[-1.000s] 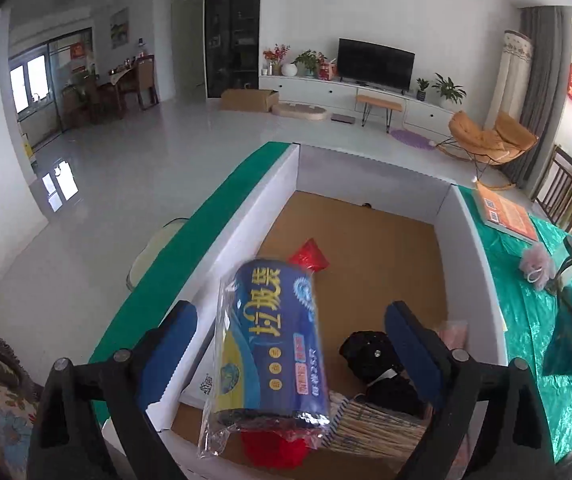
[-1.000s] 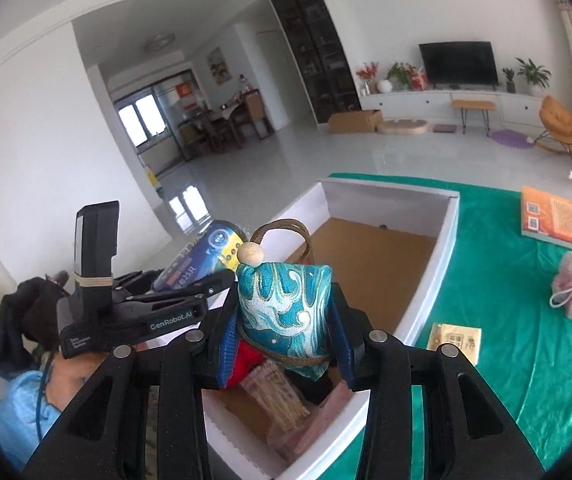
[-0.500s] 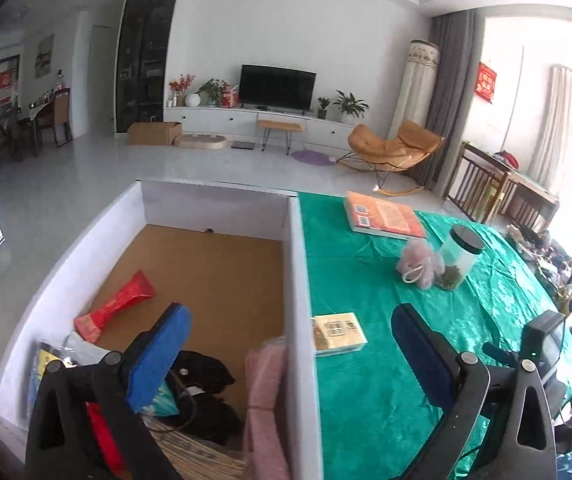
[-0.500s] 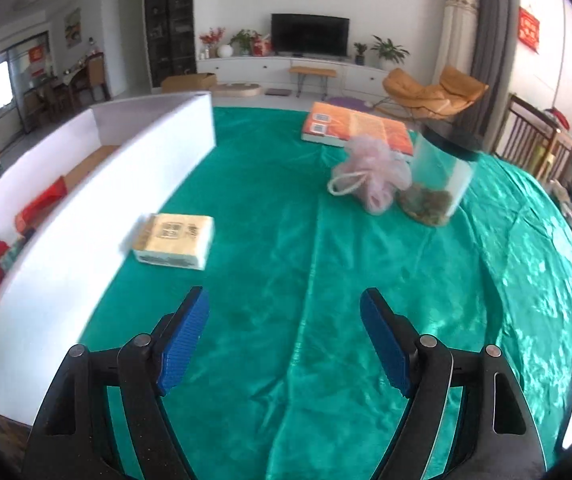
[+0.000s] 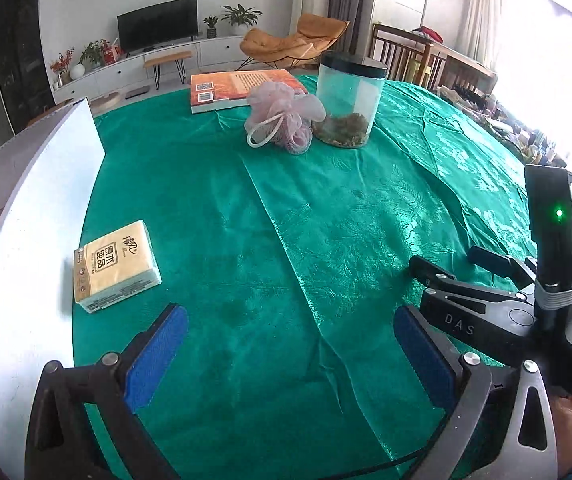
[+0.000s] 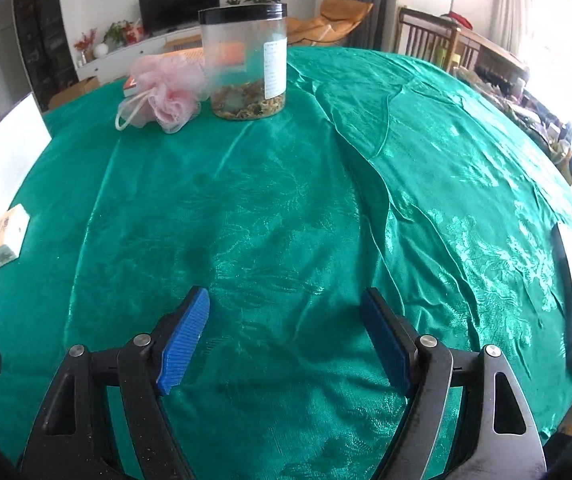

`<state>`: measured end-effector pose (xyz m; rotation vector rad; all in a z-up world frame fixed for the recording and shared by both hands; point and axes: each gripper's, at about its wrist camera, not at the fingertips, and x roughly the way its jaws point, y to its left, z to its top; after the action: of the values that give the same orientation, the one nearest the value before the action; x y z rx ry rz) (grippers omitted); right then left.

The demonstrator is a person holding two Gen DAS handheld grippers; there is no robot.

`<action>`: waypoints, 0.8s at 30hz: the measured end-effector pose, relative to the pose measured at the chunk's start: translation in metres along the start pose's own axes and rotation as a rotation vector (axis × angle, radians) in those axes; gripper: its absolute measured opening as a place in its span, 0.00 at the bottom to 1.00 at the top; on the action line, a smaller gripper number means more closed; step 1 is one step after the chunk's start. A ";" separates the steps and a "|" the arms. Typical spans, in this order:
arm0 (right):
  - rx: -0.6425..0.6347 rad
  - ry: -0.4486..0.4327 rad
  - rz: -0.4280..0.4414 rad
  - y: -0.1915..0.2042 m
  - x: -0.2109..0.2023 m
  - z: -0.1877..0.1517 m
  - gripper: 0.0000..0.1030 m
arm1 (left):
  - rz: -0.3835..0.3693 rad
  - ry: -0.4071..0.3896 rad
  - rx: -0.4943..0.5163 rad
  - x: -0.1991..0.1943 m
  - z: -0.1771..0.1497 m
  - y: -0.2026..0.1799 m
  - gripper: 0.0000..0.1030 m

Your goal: Organize soft objects

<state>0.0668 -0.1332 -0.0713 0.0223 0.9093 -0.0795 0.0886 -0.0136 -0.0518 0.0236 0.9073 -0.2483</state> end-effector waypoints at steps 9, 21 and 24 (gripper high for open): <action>0.018 -0.007 -0.010 -0.001 0.003 -0.002 0.85 | 0.000 0.042 -0.044 0.023 -0.016 0.021 0.99; 0.021 -0.005 -0.012 0.000 0.002 -0.002 0.87 | 0.008 0.021 -0.051 -0.003 -0.027 0.025 0.99; 0.021 -0.005 -0.012 0.000 0.002 -0.002 0.87 | 0.025 0.009 -0.058 -0.014 -0.030 0.030 0.99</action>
<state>0.0660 -0.1328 -0.0743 0.0358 0.9038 -0.1006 0.0637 0.0220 -0.0617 -0.0177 0.9222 -0.1983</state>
